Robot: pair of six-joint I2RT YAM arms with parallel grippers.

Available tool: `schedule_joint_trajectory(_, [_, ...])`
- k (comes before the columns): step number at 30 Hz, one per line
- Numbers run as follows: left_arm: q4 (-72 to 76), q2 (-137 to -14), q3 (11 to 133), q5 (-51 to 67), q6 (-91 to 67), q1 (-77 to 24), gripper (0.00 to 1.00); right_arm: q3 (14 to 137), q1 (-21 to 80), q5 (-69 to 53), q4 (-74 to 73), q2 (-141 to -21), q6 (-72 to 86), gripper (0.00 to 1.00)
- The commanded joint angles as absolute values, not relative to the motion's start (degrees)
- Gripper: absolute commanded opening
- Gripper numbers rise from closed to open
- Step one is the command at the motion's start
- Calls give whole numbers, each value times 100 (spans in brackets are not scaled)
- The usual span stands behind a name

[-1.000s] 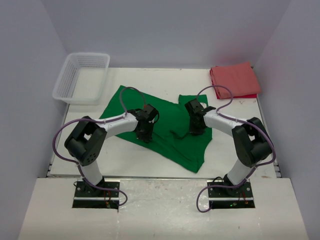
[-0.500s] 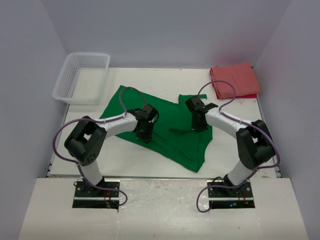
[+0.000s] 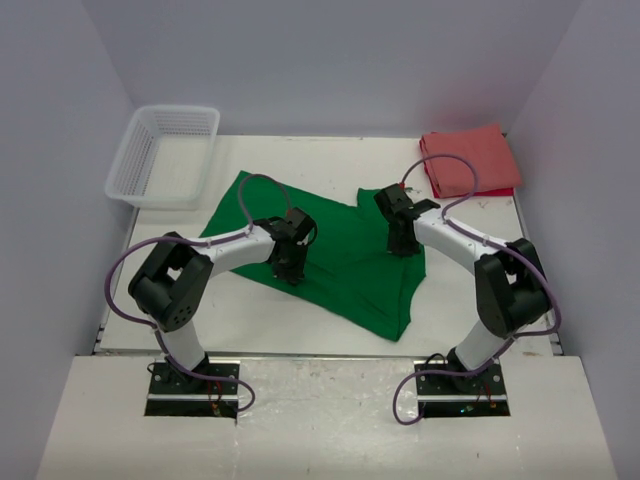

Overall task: Fold and stack the t-shirts
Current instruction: Fold the flattened tshirt in 1/3 of the way

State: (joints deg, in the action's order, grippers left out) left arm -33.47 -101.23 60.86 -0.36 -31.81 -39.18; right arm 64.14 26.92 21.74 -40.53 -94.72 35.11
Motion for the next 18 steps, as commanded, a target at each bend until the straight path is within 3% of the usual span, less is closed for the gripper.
schedule_joint_trajectory(1, [-3050,-10600,5678,-26,-3103,-3946,0,6592,2593,2452,-4131,-9598,3612,0])
schedule_joint_trajectory(18, [-3217,-10459,5827,-140,-3067,-3946,0,6776,2347,2092,-3797,-10292,3305,1])
